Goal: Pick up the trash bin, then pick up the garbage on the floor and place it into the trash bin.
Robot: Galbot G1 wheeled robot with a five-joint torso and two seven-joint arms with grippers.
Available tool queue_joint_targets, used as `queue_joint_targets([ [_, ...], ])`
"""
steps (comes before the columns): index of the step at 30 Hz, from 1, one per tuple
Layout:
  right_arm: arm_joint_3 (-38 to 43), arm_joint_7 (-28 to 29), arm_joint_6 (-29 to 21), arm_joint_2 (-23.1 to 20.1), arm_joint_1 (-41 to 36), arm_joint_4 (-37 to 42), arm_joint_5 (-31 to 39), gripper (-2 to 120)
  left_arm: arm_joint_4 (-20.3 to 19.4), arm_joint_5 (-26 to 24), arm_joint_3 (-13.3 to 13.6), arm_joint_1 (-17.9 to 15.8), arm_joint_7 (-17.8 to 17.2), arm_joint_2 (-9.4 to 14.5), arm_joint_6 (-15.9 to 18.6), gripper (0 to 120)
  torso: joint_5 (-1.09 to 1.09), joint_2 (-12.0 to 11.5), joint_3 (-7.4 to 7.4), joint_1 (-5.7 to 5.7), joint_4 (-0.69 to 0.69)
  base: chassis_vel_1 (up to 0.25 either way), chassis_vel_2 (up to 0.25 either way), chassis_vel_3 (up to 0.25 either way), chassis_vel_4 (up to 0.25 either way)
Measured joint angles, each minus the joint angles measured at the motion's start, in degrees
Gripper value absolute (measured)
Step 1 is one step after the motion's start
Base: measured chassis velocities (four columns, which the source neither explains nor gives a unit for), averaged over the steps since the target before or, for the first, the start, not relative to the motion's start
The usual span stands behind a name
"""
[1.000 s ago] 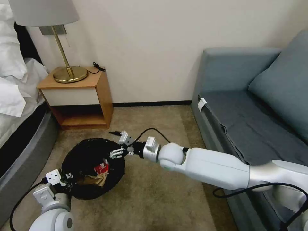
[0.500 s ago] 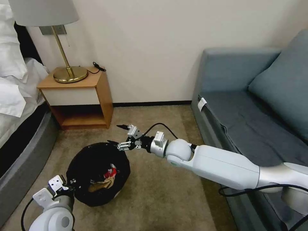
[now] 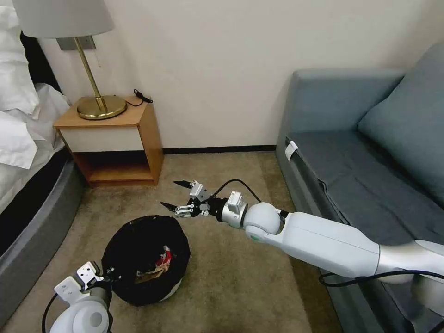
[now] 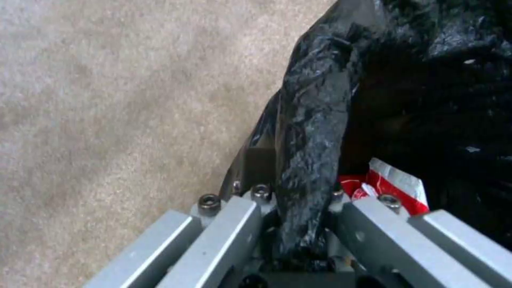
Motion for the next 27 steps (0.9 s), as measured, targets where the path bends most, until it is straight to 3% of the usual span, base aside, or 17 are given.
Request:
queue_joint_targets([
  [15, 0.5, -0.06, 0.14, -0.69, -1.02, -0.12, -0.87, 78, 0.3, 0.4, 0.04, -0.15, 0.67, 0.0, -0.45, 3, -0.02, 0.0, 0.0, 0.0, 0.0, 0.0, 0.0, 0.0, 0.0],
  [24, 1.13, -0.08, 0.17, -0.76, -1.58, -0.28, -1.03, 76, -1.38, 10.24, -0.26, 0.76, 8.39, 0.0, -5.08, 36, 0.0, 0.0, 0.0, 0.0, 0.0, 0.0, 0.0, 0.0, 0.0],
  [25, 1.41, -0.08, 0.17, -0.78, -1.73, -0.25, -1.03, 75, -1.8, 12.32, -0.42, 1.21, 10.62, 0.0, -6.13, 43, 0.0, 0.0, 0.0, 0.0, 0.0, 0.0, 0.0, 0.0, 0.0],
  [26, 1.41, -0.08, 0.17, -0.78, -1.73, -0.25, -1.03, 75, -1.8, 12.32, -0.42, 1.21, 10.62, 0.0, -6.13, 43, 0.0, 0.0, 0.0, 0.0, 0.0, 0.0, 0.0, 0.0, 0.0],
  [27, 1.82, -0.09, 0.17, -0.87, -1.98, -0.05, -1.02, 75, -2.2, 15.0, -0.67, 1.8, 13.92, 0.0, -7.71, 48, 0.0, 0.0, 0.0, 0.0, 0.0, 0.0, 0.0, 0.0, 0.0],
])
